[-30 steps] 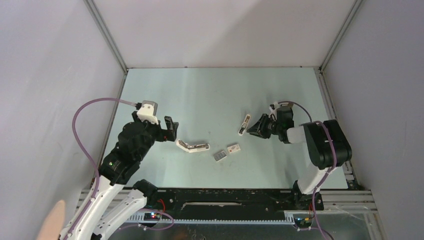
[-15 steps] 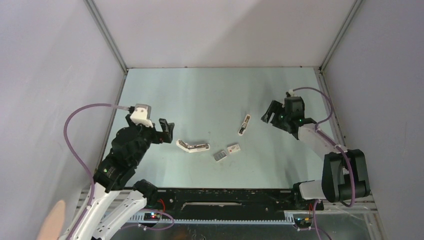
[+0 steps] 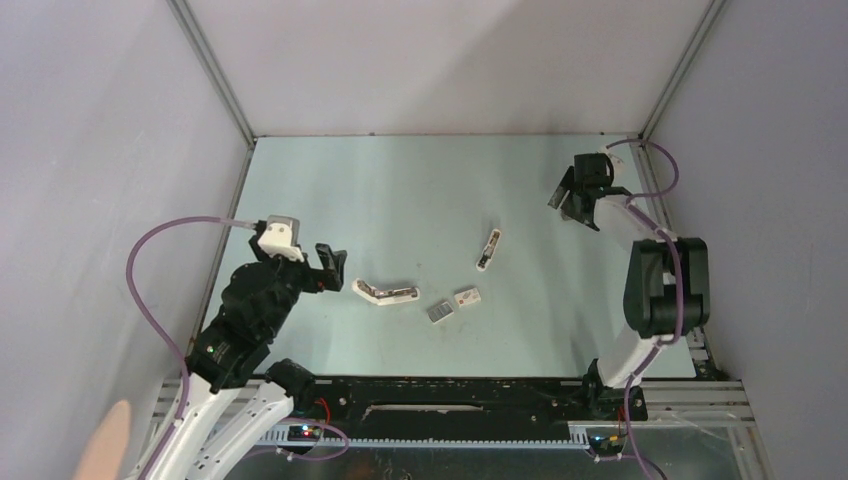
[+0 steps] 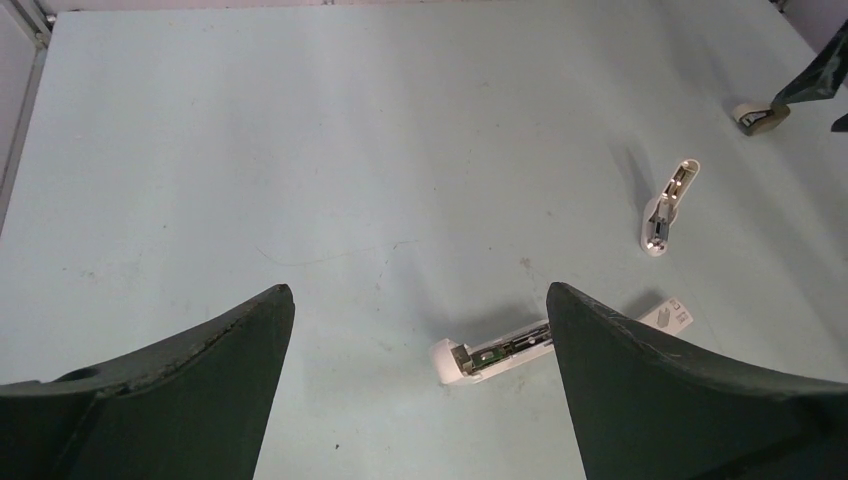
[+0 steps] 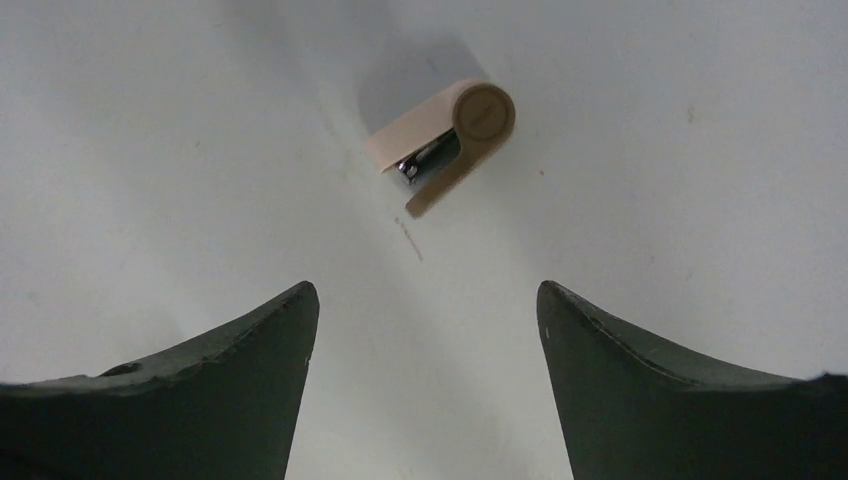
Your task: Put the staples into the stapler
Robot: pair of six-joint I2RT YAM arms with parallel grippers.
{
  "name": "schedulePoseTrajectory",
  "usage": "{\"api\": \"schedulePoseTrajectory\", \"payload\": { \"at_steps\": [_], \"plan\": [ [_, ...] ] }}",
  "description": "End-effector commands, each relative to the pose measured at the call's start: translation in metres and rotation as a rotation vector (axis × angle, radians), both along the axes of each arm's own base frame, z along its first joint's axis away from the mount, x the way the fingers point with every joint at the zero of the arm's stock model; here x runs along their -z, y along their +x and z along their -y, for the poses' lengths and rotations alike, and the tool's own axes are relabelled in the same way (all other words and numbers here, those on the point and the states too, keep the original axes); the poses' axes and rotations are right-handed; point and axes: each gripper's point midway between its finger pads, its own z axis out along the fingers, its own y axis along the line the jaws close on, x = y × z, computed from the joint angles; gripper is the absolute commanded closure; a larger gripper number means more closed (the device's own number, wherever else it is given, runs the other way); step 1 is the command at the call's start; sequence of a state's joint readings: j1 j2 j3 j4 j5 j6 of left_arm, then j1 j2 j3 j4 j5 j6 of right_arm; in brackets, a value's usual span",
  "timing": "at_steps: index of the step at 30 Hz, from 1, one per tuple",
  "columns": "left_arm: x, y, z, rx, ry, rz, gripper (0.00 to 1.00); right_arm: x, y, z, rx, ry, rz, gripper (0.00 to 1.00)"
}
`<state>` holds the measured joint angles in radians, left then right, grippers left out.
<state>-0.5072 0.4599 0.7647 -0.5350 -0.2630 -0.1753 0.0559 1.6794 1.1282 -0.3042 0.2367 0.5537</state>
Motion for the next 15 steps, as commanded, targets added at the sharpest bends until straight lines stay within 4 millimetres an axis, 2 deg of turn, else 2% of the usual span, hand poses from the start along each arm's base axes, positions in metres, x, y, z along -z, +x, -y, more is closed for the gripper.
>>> {"api": "schedulePoseTrajectory", "payload": {
  "at_steps": [1,7,15],
  "plan": [
    [-0.013,0.001,-0.009,-0.045,-0.019,0.051,0.00,0.007,0.021,0.015,0.073,-0.035,-0.037,0.20],
    [-0.014,0.000,-0.013,-0.054,-0.023,0.061,0.00,0.028,0.034,0.013,0.075,-0.001,-0.101,0.31],
    [-0.014,-0.002,-0.017,-0.065,-0.021,0.071,0.00,0.041,0.039,0.015,0.074,0.027,-0.177,0.44]
  ]
}}
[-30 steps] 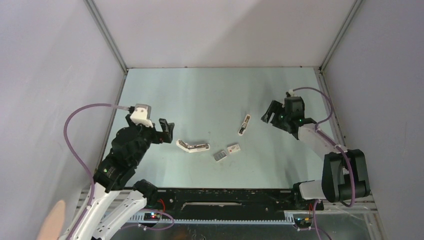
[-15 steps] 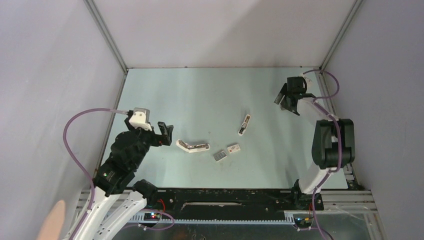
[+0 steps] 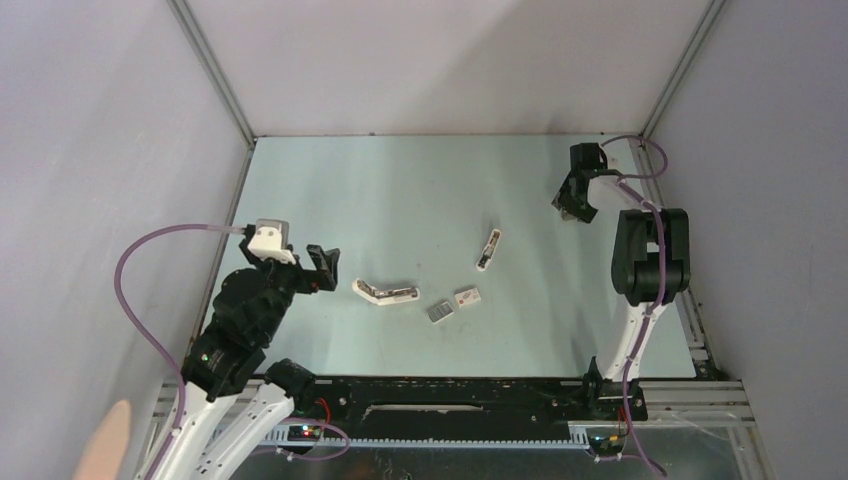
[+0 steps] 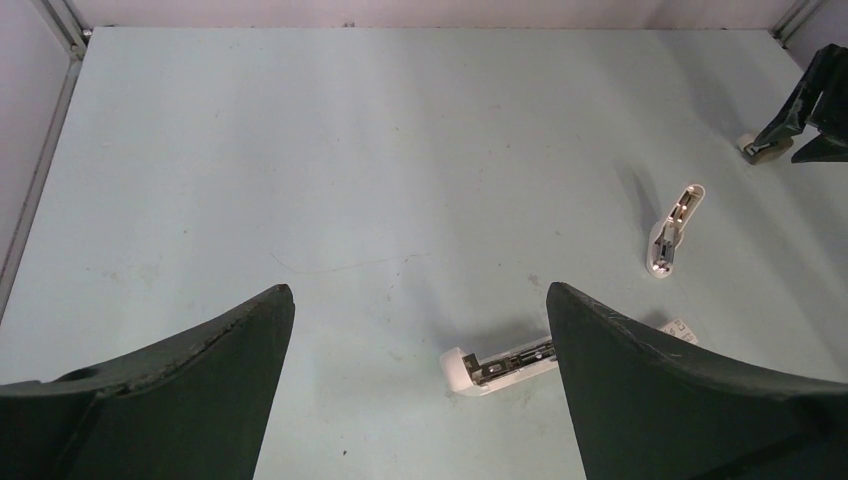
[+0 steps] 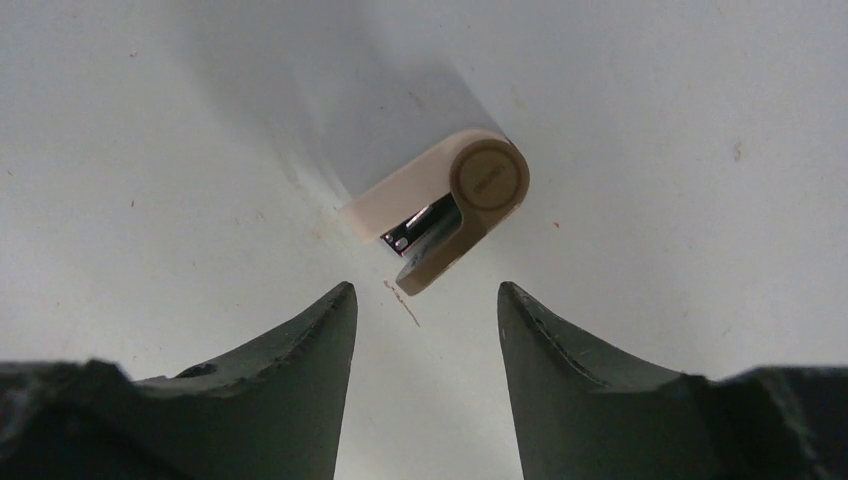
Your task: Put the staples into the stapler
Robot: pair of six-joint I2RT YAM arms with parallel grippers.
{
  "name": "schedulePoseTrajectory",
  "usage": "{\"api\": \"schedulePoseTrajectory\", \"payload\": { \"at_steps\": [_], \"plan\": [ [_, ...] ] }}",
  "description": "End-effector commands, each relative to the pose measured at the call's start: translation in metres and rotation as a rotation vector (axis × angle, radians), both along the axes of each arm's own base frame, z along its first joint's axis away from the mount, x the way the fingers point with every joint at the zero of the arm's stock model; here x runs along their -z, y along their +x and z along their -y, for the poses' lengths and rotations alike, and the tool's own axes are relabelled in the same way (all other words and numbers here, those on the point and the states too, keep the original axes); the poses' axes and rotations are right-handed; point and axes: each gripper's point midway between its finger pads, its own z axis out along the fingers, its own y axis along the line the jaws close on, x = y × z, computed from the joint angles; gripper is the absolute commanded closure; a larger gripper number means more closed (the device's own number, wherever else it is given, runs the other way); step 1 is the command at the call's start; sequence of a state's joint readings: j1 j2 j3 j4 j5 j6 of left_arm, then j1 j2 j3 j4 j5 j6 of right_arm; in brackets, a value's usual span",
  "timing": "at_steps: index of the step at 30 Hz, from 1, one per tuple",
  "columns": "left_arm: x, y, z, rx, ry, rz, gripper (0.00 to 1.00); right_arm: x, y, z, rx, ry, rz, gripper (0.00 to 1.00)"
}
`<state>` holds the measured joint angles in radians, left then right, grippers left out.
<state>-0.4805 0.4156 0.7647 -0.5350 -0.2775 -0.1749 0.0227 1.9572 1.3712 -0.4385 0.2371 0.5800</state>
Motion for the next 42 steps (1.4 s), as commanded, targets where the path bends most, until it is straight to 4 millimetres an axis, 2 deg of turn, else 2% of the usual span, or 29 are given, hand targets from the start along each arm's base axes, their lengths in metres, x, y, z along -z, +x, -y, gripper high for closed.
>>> {"api": "schedulePoseTrajectory", "payload": {
  "at_steps": [1,5,6,7,11,15,22,25,29,36,42],
  "plan": [
    [-0.005,0.001,-0.006,-0.025,-0.004,0.031,0.00,-0.001,0.009,0.003,0.024,0.022,-0.027,0.47],
    [-0.006,0.000,-0.008,-0.031,-0.005,0.036,0.00,0.003,0.012,-0.002,0.016,0.051,-0.041,0.53],
    [-0.006,0.000,-0.008,-0.032,-0.006,0.039,0.00,0.004,0.012,0.008,0.036,0.058,-0.048,0.54],
    [-0.006,0.000,-0.008,-0.033,-0.005,0.039,0.00,0.006,0.012,0.010,0.040,0.064,-0.055,0.54],
    [-0.006,0.000,-0.009,-0.035,-0.007,0.041,0.00,0.012,0.013,0.011,0.043,0.084,-0.084,0.57],
    [-0.005,0.000,-0.009,-0.037,-0.005,0.039,0.00,0.017,0.013,0.012,0.045,0.110,-0.107,0.64],
    [-0.004,0.000,-0.009,-0.036,-0.012,0.037,0.00,0.010,0.008,0.013,0.020,0.079,-0.087,0.89],
    [-0.005,0.000,-0.004,-0.015,-0.022,0.033,0.00,0.002,0.003,0.007,-0.016,0.084,-0.064,0.98],
    [-0.008,0.001,0.005,0.022,-0.049,0.030,0.00,-0.013,-0.004,-0.010,-0.086,0.096,-0.012,1.00],
    [-0.012,-0.001,0.031,0.123,-0.155,-0.005,0.00,-0.052,-0.020,-0.069,-0.282,0.136,0.109,1.00],
    [-0.008,0.002,0.056,0.200,-0.268,-0.037,0.00,-0.096,-0.047,-0.120,-0.466,0.162,0.240,1.00]
  ]
}}
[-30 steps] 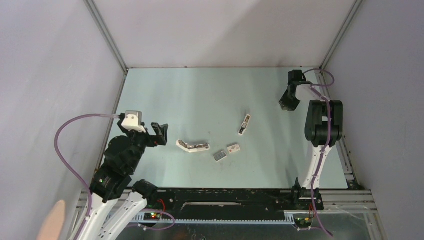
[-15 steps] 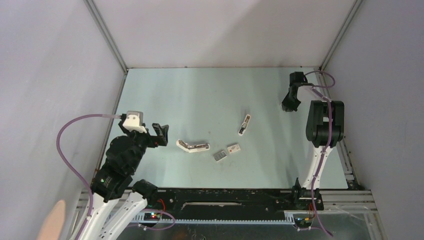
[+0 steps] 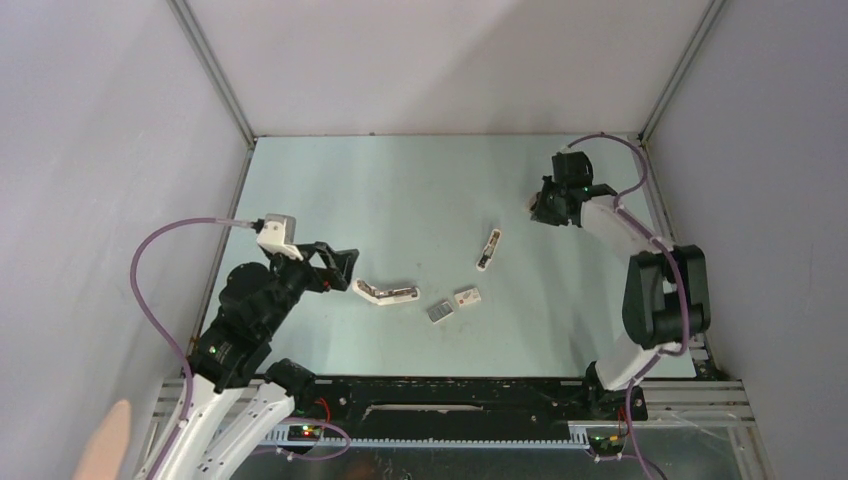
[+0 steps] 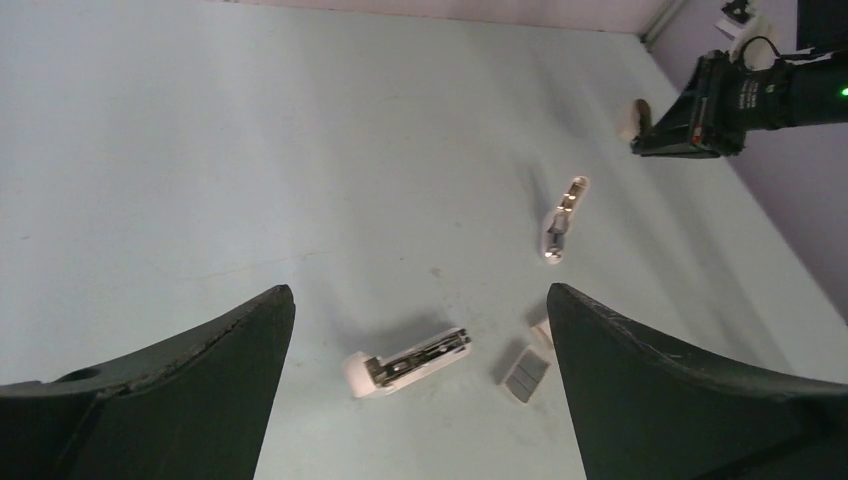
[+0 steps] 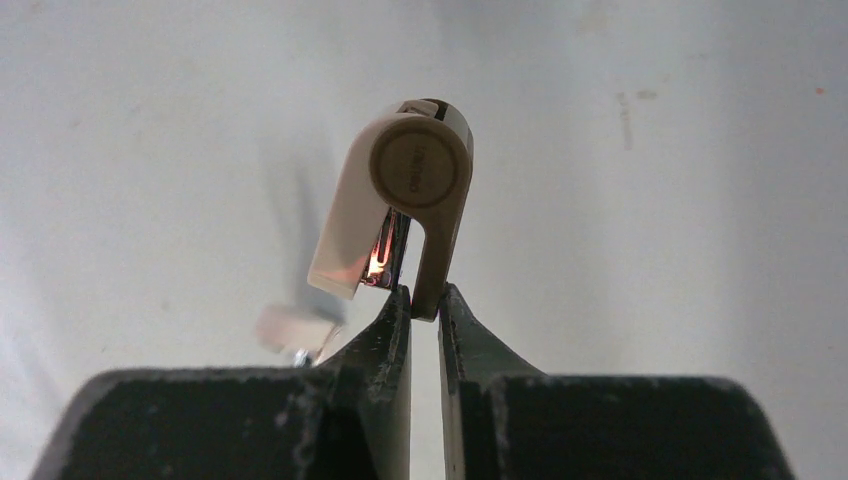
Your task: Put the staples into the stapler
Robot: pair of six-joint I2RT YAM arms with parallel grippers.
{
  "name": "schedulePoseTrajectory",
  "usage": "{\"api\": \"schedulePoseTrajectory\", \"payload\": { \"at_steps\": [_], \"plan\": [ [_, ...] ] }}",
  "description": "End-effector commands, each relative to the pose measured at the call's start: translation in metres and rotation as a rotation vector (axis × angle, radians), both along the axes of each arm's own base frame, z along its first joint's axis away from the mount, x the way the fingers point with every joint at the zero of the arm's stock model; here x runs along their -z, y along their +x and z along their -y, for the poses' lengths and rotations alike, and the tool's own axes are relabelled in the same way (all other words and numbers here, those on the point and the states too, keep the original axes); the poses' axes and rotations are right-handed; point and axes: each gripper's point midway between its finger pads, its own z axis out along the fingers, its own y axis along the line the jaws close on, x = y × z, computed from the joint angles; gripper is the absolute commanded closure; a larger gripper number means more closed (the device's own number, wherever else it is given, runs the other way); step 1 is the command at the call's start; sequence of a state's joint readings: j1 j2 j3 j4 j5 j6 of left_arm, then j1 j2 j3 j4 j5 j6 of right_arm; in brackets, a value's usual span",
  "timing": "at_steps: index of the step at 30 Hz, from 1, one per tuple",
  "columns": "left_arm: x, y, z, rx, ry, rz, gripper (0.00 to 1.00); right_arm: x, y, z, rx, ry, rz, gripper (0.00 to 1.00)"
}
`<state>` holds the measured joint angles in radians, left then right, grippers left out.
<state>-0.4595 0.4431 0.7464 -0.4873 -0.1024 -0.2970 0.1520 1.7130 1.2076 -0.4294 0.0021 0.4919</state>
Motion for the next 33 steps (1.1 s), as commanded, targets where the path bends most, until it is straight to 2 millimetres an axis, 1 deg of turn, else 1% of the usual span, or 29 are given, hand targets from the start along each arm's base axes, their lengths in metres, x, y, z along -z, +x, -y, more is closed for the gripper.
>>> {"api": "schedulePoseTrajectory", "payload": {
  "at_steps": [1,4,7,12,16,21,24,27,31,33],
  "plan": [
    [-0.009,0.003,0.029,0.095,-0.146,-0.008,0.00,-0.059,-0.007,-0.037,-0.150,0.039,0.207,1.00],
    [-0.005,0.005,0.046,0.160,-0.207,-0.038,0.00,-0.083,-0.026,-0.065,-0.240,0.058,0.295,1.00],
    [-0.005,0.007,0.064,0.224,-0.268,-0.062,0.00,-0.103,-0.047,-0.091,-0.311,0.076,0.367,1.00],
    [-0.008,0.009,0.092,0.330,-0.360,-0.088,0.04,-0.124,-0.077,-0.125,-0.396,0.107,0.448,1.00],
    [-0.010,0.007,0.113,0.392,-0.392,-0.090,0.04,-0.137,-0.104,-0.159,-0.486,0.145,0.522,1.00],
    [-0.009,0.011,0.137,0.412,-0.424,-0.102,0.07,-0.148,-0.131,-0.194,-0.566,0.166,0.592,1.00],
    [-0.007,0.011,0.150,0.422,-0.459,-0.109,0.10,-0.151,-0.143,-0.209,-0.595,0.167,0.610,1.00],
    [0.000,0.013,0.160,0.415,-0.470,-0.127,0.13,-0.153,-0.153,-0.221,-0.624,0.179,0.629,1.00],
    [0.011,0.016,0.170,0.403,-0.481,-0.160,0.17,-0.158,-0.163,-0.231,-0.656,0.190,0.652,1.00],
    [0.015,0.017,0.173,0.400,-0.494,-0.170,0.20,-0.157,-0.168,-0.234,-0.679,0.192,0.652,1.00]
  ]
}}
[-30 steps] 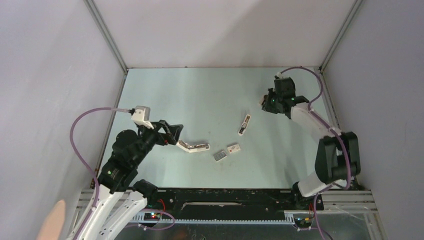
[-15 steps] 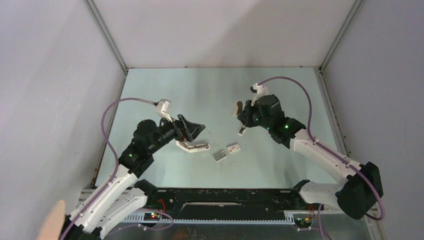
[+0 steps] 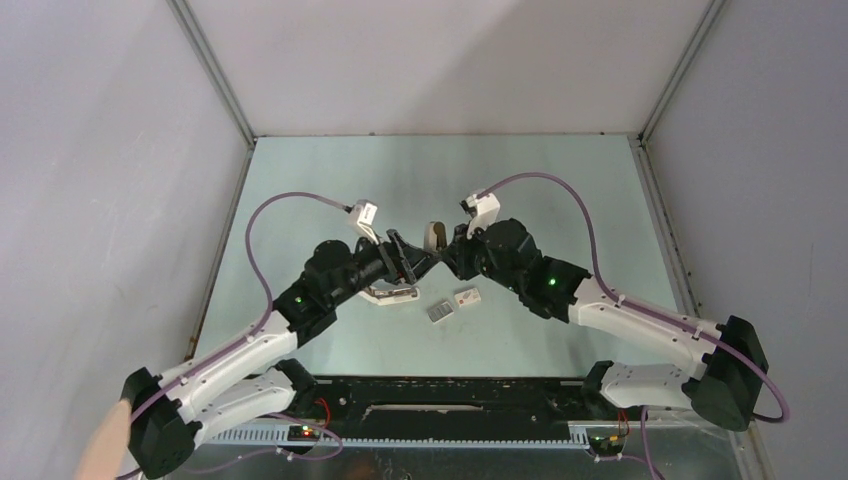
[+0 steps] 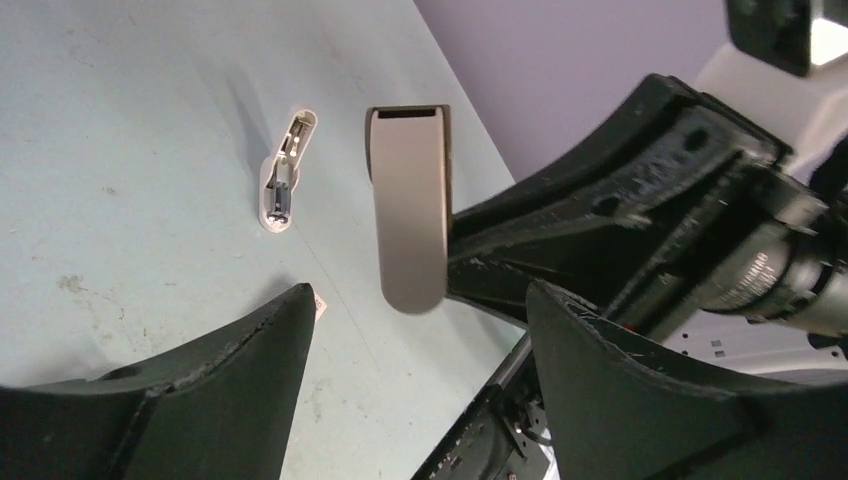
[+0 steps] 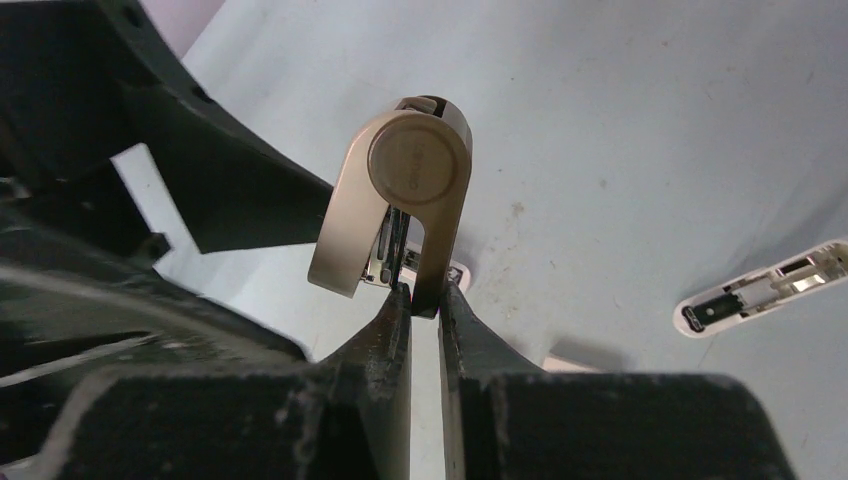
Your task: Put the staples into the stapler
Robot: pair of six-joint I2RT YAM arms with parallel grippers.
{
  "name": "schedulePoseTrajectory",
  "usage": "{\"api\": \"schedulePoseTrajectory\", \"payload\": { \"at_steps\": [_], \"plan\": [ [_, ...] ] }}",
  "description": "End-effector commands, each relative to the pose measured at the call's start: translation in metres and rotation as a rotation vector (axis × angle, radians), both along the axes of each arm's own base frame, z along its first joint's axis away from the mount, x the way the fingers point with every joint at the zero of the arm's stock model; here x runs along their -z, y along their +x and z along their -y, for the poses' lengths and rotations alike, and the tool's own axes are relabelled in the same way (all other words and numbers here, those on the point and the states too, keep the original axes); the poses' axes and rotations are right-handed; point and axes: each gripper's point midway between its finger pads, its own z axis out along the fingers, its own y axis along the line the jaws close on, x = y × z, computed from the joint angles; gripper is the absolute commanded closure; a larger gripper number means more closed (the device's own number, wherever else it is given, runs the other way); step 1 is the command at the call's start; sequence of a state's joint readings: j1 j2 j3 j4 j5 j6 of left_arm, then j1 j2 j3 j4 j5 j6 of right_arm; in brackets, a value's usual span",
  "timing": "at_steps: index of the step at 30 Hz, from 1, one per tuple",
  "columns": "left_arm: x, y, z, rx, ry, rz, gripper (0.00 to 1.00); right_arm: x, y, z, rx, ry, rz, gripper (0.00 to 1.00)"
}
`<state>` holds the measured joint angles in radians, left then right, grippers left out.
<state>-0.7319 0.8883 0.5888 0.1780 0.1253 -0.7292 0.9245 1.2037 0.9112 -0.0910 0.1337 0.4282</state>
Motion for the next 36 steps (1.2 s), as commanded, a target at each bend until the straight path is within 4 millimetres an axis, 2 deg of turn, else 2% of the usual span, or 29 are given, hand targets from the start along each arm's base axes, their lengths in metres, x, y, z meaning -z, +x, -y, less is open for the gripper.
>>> {"api": "schedulePoseTrajectory", "payload": {
  "at_steps": [1,7,11,14,23,31,36],
  "plan": [
    [-0.013,0.008,0.007,-0.034,-0.087,0.017,0.22,-0.032,0.000,-0.010,-0.009,0.080,0.106,1.00],
    [-0.009,0.011,0.010,-0.044,-0.088,0.014,0.35,-0.032,-0.007,-0.018,-0.049,0.104,0.110,1.00],
    [-0.011,0.011,0.007,-0.054,-0.077,0.026,0.57,-0.022,-0.007,-0.019,-0.055,0.076,0.105,1.00],
    [-0.011,0.011,0.001,-0.072,-0.056,0.036,0.68,-0.014,-0.006,-0.017,-0.053,0.049,0.107,1.00],
    [-0.021,0.012,-0.020,-0.113,-0.027,0.071,0.92,0.001,-0.003,-0.004,-0.049,-0.022,0.129,1.00],
    [-0.038,0.014,-0.047,-0.162,0.000,0.101,0.94,0.020,-0.008,0.005,-0.111,-0.099,0.141,1.00],
    [-0.050,0.025,-0.073,-0.259,0.034,0.147,0.94,0.028,-0.028,0.001,-0.242,-0.145,0.146,1.00]
  ]
}}
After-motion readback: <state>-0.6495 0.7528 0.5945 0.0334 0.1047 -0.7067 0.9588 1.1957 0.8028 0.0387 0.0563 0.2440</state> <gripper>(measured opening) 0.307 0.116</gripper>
